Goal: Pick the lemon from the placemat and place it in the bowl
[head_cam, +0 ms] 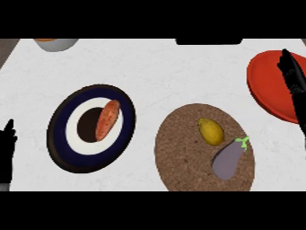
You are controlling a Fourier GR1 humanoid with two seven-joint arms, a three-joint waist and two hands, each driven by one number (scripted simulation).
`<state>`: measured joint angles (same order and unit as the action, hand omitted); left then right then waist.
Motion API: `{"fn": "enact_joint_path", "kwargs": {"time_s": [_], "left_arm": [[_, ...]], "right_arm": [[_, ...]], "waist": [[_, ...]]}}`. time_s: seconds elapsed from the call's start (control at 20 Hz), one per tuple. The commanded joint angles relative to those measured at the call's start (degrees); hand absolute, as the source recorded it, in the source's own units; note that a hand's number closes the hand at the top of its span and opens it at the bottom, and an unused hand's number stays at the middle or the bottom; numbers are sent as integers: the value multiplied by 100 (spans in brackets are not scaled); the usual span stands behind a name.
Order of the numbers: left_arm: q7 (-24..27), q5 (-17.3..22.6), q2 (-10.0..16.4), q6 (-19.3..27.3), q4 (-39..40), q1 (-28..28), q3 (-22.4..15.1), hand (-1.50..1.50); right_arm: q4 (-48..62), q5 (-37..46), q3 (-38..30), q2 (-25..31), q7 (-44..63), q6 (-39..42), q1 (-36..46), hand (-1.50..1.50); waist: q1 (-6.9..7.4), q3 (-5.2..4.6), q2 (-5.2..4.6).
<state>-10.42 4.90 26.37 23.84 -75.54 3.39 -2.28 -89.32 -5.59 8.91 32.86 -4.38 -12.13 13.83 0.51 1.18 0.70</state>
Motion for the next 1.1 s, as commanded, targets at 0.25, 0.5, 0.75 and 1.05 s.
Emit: {"fn": "enact_joint_path", "kwargs": {"time_s": [0.25, 0.5, 0.75, 1.05], "left_arm": [[826, 245, -857, -745, -1175, -1221, -866, 0], [615, 502, -969, -944, -1221, -1274, -855, 0], [895, 217, -1445, -849, -836, -1319, -1108, 0], [656, 205, -1330, -1006, -1436, -1119, -1074, 0]], "right_arm": [[-137, -245, 2137, -365, 261, 2154, -136, 150], [-175, 51, 1263, -1263, -1095, 99, -987, -150], [-233, 139, 1206, -1509, -2227, 308, -1081, -150], [-1507, 621, 564, -580, -515, 124, -1007, -150]], "waist": [[76, -138, -109], [-193, -97, -69], [-87, -116, -73], [-66, -122, -56]]}}
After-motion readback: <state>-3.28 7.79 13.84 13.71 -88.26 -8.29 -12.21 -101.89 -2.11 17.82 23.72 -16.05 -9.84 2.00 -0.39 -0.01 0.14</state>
